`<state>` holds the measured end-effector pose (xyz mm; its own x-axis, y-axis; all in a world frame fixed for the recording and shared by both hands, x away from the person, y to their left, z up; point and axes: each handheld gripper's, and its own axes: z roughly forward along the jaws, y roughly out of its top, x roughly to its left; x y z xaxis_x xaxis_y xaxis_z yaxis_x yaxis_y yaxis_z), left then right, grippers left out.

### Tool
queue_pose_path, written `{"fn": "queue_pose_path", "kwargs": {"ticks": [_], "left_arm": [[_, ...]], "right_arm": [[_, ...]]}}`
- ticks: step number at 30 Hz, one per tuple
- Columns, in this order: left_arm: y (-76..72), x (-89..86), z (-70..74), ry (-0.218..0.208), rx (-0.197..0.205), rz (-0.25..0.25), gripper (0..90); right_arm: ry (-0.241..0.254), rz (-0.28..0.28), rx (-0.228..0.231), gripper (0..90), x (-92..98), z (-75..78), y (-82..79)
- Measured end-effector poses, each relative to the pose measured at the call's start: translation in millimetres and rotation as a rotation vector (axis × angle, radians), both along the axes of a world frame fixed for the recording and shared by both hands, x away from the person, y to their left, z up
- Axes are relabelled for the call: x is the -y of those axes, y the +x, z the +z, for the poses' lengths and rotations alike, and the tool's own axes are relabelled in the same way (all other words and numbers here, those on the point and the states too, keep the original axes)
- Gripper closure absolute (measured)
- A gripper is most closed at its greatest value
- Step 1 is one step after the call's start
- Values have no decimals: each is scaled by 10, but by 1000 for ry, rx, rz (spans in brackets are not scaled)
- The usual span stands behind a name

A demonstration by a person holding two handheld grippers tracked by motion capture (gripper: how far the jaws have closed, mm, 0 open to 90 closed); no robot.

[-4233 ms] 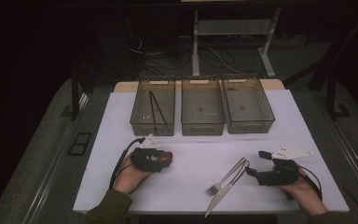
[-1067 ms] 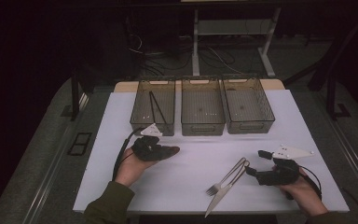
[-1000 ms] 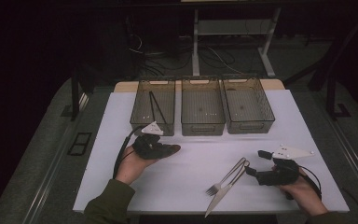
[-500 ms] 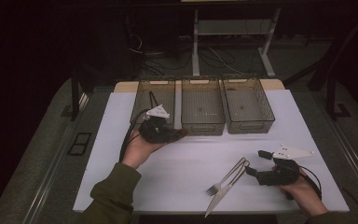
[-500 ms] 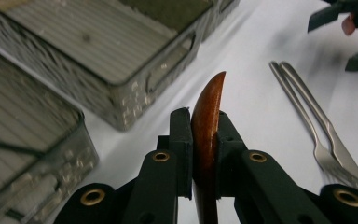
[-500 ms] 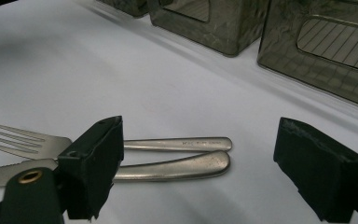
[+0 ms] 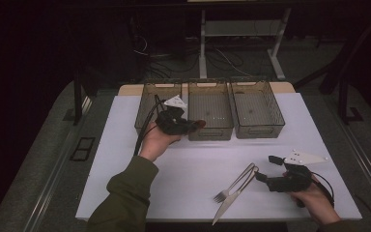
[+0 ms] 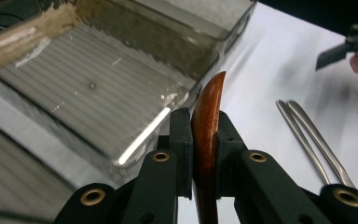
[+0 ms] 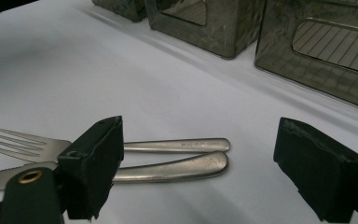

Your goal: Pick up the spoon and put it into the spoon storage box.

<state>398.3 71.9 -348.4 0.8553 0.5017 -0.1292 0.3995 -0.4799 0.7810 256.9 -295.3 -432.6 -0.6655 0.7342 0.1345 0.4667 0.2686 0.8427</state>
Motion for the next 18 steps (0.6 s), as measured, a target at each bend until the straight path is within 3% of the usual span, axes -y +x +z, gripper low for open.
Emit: {"fn": "queue_pose_path", "kwargs": {"ticks": [18], "left_arm": [[486,419,134,5,26,29,804]], "right_arm": [[17,0,-7,151,13,1,-7]]}}
